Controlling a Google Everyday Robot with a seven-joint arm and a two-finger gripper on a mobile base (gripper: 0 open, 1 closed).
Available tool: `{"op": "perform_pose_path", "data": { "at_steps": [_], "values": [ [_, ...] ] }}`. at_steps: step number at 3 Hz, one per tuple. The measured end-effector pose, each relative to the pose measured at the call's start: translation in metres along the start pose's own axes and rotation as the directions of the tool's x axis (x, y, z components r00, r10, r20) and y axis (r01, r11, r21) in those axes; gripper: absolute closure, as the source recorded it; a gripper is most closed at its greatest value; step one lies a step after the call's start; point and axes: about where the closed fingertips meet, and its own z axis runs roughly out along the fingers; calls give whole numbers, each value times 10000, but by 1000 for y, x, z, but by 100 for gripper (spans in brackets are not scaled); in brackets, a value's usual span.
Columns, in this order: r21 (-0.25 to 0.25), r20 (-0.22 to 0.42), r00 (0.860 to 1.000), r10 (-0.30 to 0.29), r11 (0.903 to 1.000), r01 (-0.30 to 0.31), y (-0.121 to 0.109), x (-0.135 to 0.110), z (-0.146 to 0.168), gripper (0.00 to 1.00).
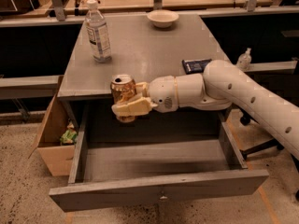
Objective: Place orange can into top drawer
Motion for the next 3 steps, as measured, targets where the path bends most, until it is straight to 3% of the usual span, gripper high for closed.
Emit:
{"op": "perform_pose_path", "data": {
  "at_steps": [1, 3],
  "values": [
    [-460, -454, 9924, -1147, 9926, 1126, -3, 45, 6, 100],
    [356, -506, 9838, -1718, 9842, 1737, -1, 107, 11, 100]
  ]
}}
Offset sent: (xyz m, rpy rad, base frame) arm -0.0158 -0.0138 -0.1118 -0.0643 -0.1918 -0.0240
